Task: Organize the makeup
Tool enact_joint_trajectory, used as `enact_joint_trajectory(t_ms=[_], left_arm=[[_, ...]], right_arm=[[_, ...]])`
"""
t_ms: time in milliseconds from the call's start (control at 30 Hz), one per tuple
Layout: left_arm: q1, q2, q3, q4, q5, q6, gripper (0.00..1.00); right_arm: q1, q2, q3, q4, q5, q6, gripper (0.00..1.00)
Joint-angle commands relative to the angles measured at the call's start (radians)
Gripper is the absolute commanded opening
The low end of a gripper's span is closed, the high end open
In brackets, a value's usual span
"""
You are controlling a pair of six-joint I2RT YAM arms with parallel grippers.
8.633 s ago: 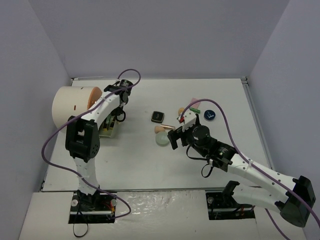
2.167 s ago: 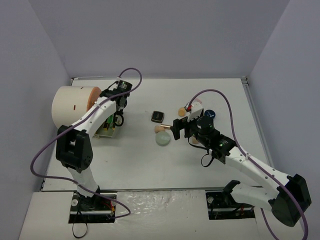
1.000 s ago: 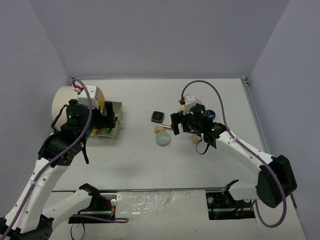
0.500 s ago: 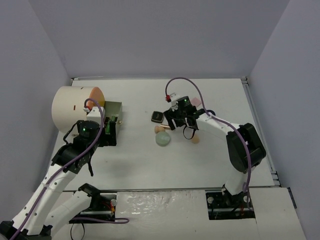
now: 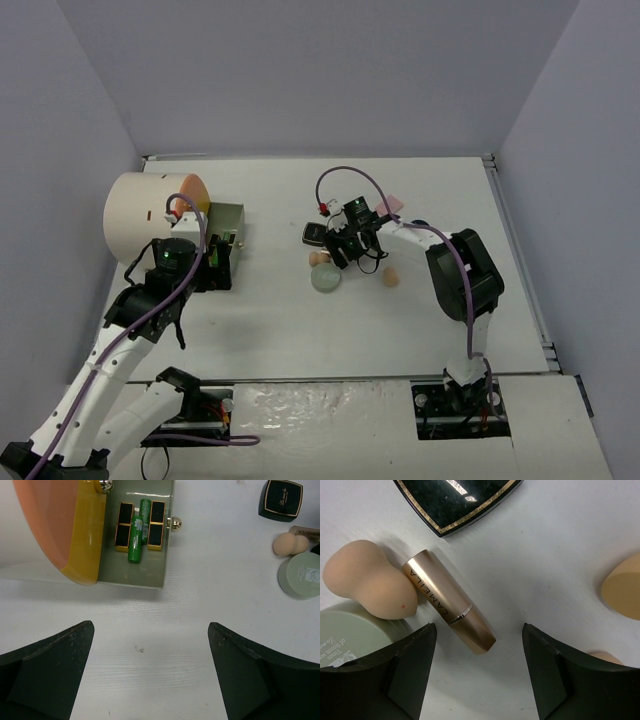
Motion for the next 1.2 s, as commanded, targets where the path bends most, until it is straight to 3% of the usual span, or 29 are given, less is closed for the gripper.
enact_joint_trajectory(t_ms=[0, 133, 433, 567, 767, 967, 1167], left_arm=[[0.006, 0.021, 0.037, 0.051, 0.019, -0.007, 0.97], [0.007, 0.013, 0.031, 0.058, 0.020, -0.007, 0.97], [0.007, 0.026, 0.026, 0.066, 0.050, -0.012, 0.97], [0.008, 0.020, 0.022, 0.078, 0.060, -0.016, 0.97], [0.008, 0.040, 0.029, 0.098, 0.108, -0.034, 0.97], [0.007, 0.084, 0.093, 0.124, 0.254, -0.156, 0.97], [-0.021, 0.126, 0.172, 0.256, 0.386, -0.344, 0.97]], right_arm=[[-0.009, 0.017, 0.056, -0.026, -0.033, -0.044, 0.63], [-0.012, 0.032, 0.062, -0.049, -0.038, -0.055, 0.53], [-0.013, -0.084, -0.029, -0.067, 0.008, -0.041, 0.08], [-0.012, -0.182, -0.085, -0.070, 0.019, -0.024, 0.01], [-0.003, -0.368, -0.167, -0.077, 0.011, 0.003, 0.00], [0.030, -0.567, -0.212, -0.053, -0.027, 0.056, 0.00], [0.166, -0.709, -0.259, 0.107, -0.027, 0.136, 0.00]])
